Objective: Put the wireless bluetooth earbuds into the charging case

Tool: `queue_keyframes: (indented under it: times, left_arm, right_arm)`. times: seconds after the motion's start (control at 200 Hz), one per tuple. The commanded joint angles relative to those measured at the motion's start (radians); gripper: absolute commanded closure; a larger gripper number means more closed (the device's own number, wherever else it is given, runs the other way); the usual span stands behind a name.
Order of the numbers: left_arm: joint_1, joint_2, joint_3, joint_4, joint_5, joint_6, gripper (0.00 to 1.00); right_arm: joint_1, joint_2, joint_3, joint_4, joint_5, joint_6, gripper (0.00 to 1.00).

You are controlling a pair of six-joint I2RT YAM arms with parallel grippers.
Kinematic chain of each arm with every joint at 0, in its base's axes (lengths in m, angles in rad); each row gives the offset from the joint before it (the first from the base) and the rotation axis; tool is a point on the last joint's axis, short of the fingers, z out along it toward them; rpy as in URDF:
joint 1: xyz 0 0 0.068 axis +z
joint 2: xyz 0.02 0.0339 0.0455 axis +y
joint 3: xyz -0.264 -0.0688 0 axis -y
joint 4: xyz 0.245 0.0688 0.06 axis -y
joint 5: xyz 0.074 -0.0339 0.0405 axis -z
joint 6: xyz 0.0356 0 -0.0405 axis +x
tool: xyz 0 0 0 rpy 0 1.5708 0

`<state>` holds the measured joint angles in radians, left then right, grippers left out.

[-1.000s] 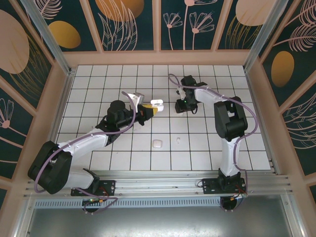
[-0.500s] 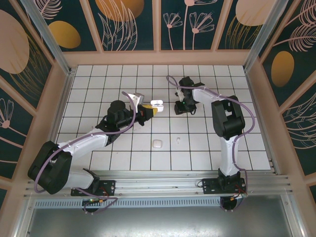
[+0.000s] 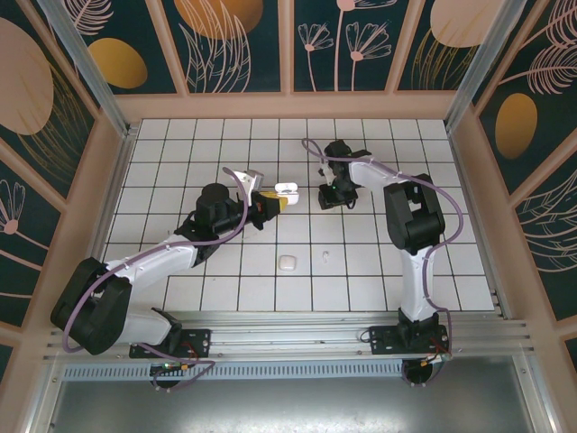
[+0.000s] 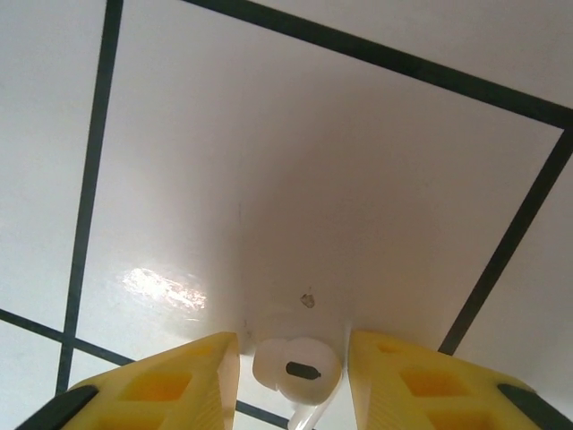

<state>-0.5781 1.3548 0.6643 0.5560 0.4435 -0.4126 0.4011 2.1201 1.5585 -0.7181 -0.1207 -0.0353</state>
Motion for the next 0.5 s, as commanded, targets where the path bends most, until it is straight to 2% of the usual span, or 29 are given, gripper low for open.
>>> queue_keyframes:
  times: [0.0,0.28,0.495]
  left_arm:
    - [-0.003,-0.02,-0.005,0.002,0.003,0.009,1.0]
    - [-0.003,0.004,0.0,0.021,0.022,0.0,1.0]
    - [-0.003,0.019,0.001,0.022,0.04,0.001,1.0]
  right_arm:
    - [0.011,0.043,0.018,-0.029,0.011,0.027,0.65]
    - [0.01,0.06,0.048,-0.046,0.024,0.049,0.72]
    - [0.01,0.028,0.05,-0.052,0.066,0.076,0.73]
